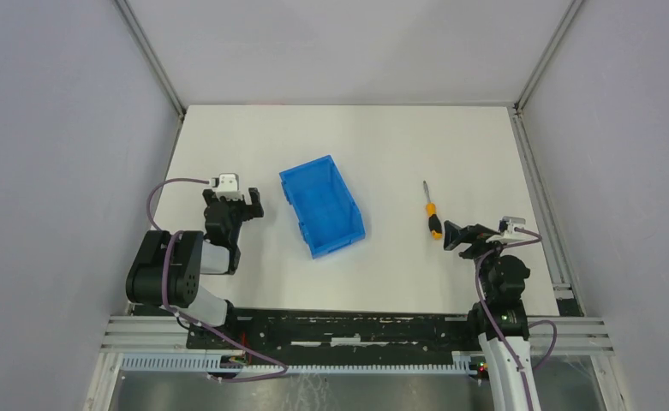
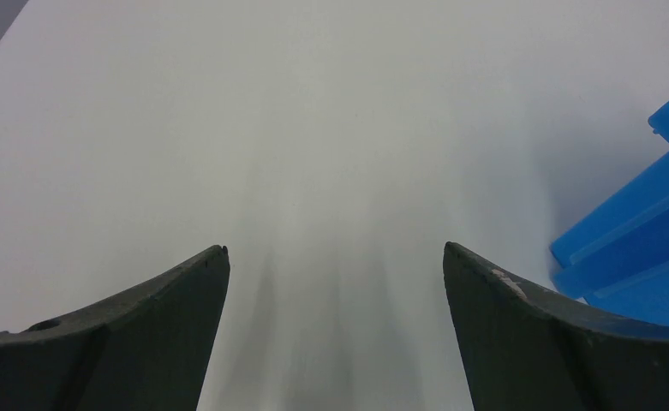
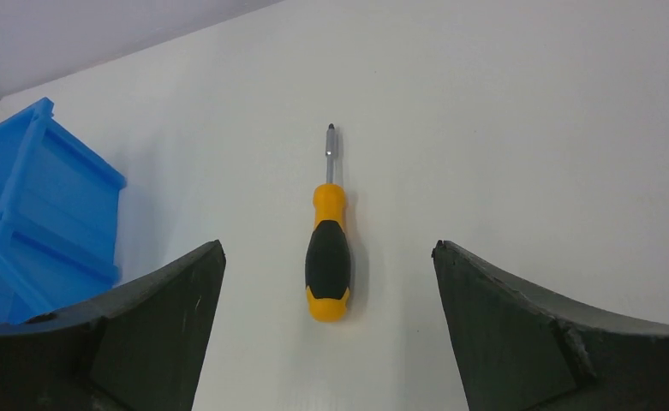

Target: Put the screwdriver in the bin

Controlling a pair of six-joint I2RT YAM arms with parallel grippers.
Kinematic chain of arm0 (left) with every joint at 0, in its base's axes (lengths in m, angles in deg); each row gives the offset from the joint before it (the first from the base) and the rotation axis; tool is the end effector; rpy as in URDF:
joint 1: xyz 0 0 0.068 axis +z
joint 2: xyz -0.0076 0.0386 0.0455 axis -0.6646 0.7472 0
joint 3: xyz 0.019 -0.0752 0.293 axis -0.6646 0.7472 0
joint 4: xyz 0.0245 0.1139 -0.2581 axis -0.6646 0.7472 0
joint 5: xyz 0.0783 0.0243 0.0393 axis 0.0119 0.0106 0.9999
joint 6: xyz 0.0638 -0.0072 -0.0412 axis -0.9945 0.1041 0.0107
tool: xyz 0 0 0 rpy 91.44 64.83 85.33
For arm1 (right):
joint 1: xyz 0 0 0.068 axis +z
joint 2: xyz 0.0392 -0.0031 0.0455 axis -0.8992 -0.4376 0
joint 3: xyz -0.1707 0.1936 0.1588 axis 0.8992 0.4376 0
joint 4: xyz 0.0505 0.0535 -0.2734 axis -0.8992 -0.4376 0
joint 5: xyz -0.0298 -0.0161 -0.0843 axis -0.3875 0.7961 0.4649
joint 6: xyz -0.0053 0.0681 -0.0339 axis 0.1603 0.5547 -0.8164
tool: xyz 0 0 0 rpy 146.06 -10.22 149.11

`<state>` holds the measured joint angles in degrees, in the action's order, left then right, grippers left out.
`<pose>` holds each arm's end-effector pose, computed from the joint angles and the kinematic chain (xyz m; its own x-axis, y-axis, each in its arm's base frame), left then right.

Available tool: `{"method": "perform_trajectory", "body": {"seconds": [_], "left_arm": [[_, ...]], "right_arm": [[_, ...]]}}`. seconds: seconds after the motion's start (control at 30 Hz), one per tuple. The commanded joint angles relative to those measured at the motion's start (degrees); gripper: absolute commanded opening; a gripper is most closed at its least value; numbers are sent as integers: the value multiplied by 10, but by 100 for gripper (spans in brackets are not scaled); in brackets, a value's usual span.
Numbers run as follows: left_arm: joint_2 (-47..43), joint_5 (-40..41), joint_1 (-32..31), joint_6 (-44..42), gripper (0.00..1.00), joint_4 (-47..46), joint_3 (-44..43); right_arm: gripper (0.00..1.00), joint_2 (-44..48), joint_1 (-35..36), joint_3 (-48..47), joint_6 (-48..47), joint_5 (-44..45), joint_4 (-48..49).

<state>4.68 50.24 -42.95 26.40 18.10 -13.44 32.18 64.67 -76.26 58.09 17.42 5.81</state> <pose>0.2768 -0.0033 0.1430 -0.1777 -0.0058 -0.9841 -0.0241 0.9997 -0.0015 0.1304 0.0076 0.1688 -0.0951 0.3780 -0.9209 -0.0730 0.9200 0.3851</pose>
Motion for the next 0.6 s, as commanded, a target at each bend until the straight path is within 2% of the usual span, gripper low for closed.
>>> {"method": "perform_trajectory", "body": {"seconds": [0.0, 0.07, 0.13, 0.27, 0.37, 0.47, 0.57], "left_arm": [[1, -4, 3, 9, 100, -27, -6], [2, -4, 3, 9, 100, -27, -6], [1, -5, 3, 9, 100, -27, -6], [1, -4, 3, 9, 100, -27, -6], [2, -4, 3, 9, 100, -27, -6], [2, -4, 3, 9, 100, -27, -6], [1, -4, 3, 9, 100, -27, -6]], "right_arm": [[98, 54, 0, 12, 54, 71, -59], [98, 76, 1, -18, 106, 109, -96], [98, 94, 0, -38, 59, 70, -46], [98, 22, 1, -105, -21, -34, 71], [93, -145, 0, -249, -91, -40, -18], [98, -346, 0, -418, -153, -39, -168], [98, -498, 3, -522, -186, 20, -277]]}}
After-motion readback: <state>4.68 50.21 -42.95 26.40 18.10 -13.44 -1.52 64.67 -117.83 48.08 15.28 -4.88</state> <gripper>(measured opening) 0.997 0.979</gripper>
